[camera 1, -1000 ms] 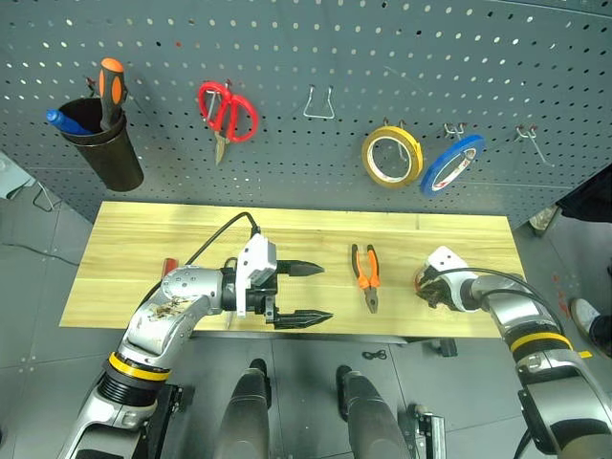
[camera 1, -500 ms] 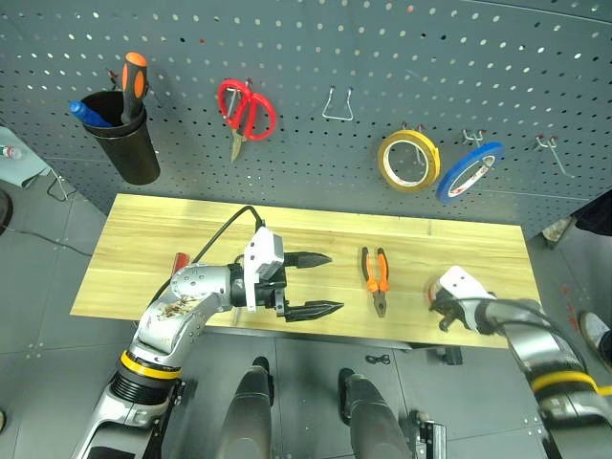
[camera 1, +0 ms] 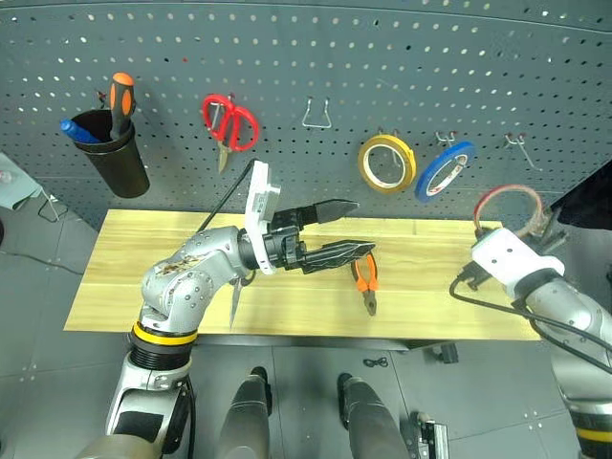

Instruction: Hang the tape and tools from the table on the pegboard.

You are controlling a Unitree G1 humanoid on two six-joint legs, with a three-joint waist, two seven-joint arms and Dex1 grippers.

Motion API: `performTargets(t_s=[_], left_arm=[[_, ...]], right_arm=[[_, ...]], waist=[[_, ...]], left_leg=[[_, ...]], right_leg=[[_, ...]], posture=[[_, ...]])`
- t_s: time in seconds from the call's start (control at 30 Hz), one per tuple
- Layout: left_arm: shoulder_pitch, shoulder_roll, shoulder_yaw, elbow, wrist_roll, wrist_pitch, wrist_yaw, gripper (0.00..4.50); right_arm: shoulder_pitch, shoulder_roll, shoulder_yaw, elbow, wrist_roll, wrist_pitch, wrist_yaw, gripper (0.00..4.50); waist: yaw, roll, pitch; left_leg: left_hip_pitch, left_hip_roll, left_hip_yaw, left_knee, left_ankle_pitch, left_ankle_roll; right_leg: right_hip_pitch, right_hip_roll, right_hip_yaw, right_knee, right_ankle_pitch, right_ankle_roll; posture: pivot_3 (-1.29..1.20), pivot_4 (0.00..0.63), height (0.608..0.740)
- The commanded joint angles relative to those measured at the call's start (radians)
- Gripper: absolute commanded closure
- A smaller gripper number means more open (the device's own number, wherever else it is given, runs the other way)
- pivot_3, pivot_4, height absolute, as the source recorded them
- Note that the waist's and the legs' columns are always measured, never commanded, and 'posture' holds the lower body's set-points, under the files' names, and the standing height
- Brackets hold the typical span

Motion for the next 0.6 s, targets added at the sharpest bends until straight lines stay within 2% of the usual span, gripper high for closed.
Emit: performTargets(t_s=[0.03, 0.27, 0.43, 0.57, 0.6], left_arm=[[-0.034, -0.015, 0.019, -0.007, -0.018, -0.009, 0.013, 0.0], [-0.024, -0.022, 0.018, -0.035, -0.021, -0.011, 0.031, 0.0], [-0.03, -0.019, 0.029, -0.043, -0.033, -0.008, 0.039, 0.0], [-0.032, -0.017, 0.029, -0.047, -0.034, -0.009, 0.04, 0.0], [-0.033, -0.017, 0.031, -0.048, -0.037, -0.007, 0.042, 0.0]], right_arm=[[-0.09, -0.029, -0.019, 0.104, -0.018, -0.078, -0.053, 4.48], [-0.271, -0.042, -0.001, 0.444, 0.004, -0.188, -0.087, 4.48], [-0.451, -0.009, 0.001, 0.732, 0.129, -0.23, 0.026, 4.48], [-0.527, -0.011, 0.006, 0.896, 0.183, -0.268, 0.088, 4.48], [-0.535, -0.011, 0.004, 0.917, 0.195, -0.27, 0.097, 4.12]], waist=[[-0.003, 0.0, -0.003], [0.001, -0.001, -0.021], [-0.003, -0.001, -0.026], [0.0, 0.0, -0.028], [0.002, 0.0, -0.028]], left_leg=[[0.0, 0.0, 0.0, 0.0, 0.001, 0.001], [0.0, -0.001, 0.0, -0.001, 0.002, 0.001], [0.0, -0.001, 0.0, -0.001, 0.004, 0.002], [0.001, -0.001, -0.001, -0.003, 0.006, 0.002], [0.001, -0.001, -0.001, -0.003, 0.007, 0.002]], right_leg=[[0.0, 0.0, 0.0, 0.0, 0.001, 0.0], [0.001, 0.0, 0.0, -0.001, 0.007, -0.008], [0.001, 0.0, 0.0, -0.001, 0.009, -0.008], [0.001, 0.0, 0.0, -0.001, 0.011, -0.008], [0.001, 0.0, 0.0, -0.001, 0.011, -0.008]], posture=[[0.04, 0.209, 0.74], [0.08, 0.187, 0.74], [0.1, 0.176, 0.74], [0.1, 0.176, 0.74], [0.1, 0.176, 0.74]])
